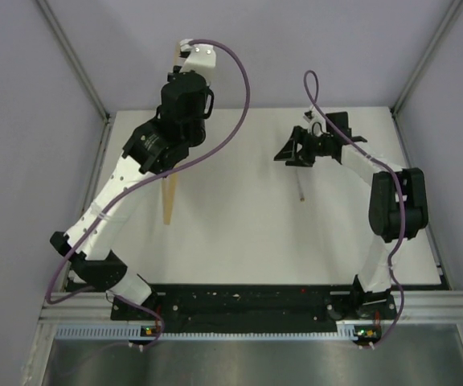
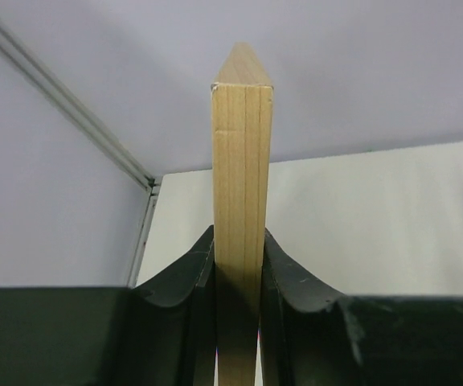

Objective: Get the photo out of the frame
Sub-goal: Turn over the photo frame at the center of the board.

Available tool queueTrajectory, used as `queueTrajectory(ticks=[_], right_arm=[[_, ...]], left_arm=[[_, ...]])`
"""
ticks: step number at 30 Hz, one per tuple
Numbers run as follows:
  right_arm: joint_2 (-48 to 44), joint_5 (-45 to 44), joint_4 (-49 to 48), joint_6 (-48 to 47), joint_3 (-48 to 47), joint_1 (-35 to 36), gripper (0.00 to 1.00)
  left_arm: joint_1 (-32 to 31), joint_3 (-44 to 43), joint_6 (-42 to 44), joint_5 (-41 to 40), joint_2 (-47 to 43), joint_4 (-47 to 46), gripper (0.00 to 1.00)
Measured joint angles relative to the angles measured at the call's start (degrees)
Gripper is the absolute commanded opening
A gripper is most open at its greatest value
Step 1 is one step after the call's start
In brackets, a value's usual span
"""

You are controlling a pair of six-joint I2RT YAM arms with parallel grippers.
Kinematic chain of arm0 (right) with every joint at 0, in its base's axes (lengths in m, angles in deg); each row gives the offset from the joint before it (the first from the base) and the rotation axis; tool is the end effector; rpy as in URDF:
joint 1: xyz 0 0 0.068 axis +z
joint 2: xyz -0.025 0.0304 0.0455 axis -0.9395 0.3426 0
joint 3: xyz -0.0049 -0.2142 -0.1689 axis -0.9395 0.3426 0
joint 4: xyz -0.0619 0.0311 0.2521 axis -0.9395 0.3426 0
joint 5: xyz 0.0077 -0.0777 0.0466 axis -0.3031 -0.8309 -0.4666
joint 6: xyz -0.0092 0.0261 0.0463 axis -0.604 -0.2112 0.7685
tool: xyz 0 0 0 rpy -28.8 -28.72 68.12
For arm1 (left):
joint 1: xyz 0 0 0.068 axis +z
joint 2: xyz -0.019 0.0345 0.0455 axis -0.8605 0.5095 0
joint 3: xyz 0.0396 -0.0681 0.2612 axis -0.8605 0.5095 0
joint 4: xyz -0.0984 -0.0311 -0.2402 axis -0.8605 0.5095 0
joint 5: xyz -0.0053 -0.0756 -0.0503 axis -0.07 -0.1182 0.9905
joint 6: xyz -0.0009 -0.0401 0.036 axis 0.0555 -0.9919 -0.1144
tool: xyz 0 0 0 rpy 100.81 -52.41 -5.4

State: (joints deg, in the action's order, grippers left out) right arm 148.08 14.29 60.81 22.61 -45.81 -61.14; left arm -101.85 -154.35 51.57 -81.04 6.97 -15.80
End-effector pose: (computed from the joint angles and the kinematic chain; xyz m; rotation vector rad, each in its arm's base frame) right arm 0.4090 0.0886 0.2319 -0.1430 2.3591 1.1548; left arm 0.2425 -0.1864 0.5231 0.1667 1.6758 0.2894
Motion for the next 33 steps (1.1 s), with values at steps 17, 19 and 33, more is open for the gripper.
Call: queueTrajectory(ticks=[17,19,33], right_arm=[[2.25,13.92,-64.74,54.1,22.27,9.86,0.99],[6.05,13.97,-75.43,61.86,22.14,13.42,0.99],[21.4,4.83,-90.18,88.46,23.32,27.08,0.99]], left_arm=[[5.7,-11.08,-11.3,-2.91,2.45,2.23,0.0],[5.62,-11.82,-11.52,-2.89,2.97,1.64,0.0],[5.6,-14.36,-11.21,-4.26,5.68,0.02,0.0]])
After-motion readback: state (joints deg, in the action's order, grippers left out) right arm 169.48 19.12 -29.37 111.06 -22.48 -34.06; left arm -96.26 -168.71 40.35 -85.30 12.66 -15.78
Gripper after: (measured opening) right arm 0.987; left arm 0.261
